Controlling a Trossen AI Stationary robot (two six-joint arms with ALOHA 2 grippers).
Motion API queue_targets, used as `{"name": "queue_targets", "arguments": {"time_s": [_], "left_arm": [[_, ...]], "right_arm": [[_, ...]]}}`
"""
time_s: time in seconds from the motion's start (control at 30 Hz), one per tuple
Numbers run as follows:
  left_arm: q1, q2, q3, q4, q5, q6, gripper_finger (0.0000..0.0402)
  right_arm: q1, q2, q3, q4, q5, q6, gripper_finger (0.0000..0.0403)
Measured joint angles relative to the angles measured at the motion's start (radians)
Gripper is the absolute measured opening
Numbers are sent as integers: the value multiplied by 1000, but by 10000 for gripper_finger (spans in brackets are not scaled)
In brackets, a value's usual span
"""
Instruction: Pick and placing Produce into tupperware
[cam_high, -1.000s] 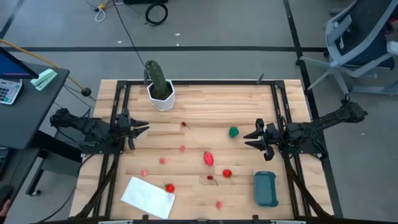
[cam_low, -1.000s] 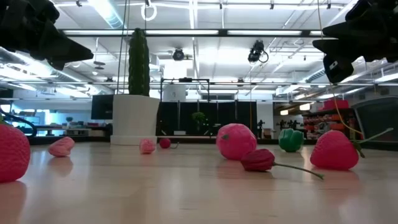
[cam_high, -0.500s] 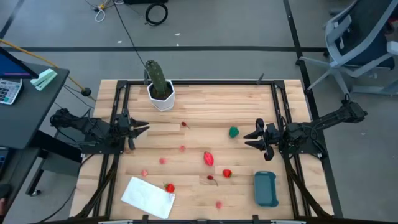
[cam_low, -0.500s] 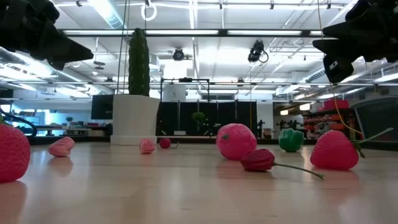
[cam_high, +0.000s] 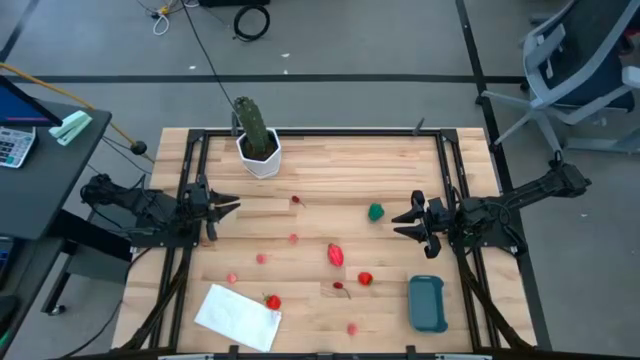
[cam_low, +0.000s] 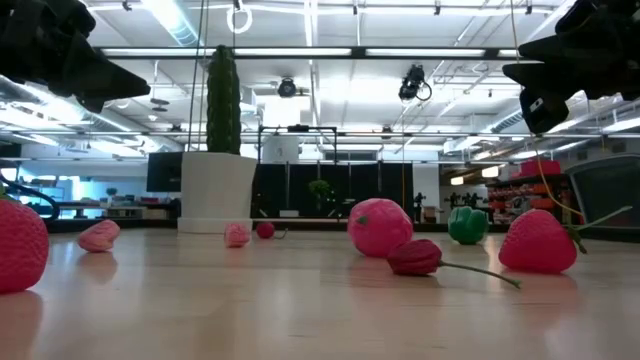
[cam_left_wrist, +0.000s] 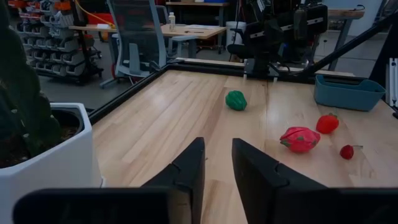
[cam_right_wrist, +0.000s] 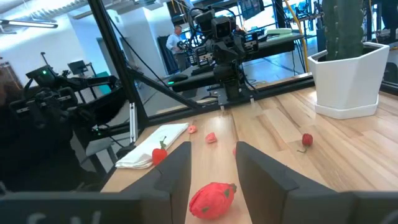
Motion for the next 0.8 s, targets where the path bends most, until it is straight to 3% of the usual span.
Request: {"name": "queue_targets", "arguments": {"time_s": [0.8], "left_arm": [[0,0,0,0,0,0,85]], "right_arm": [[0,0,0,0,0,0,135]]}}
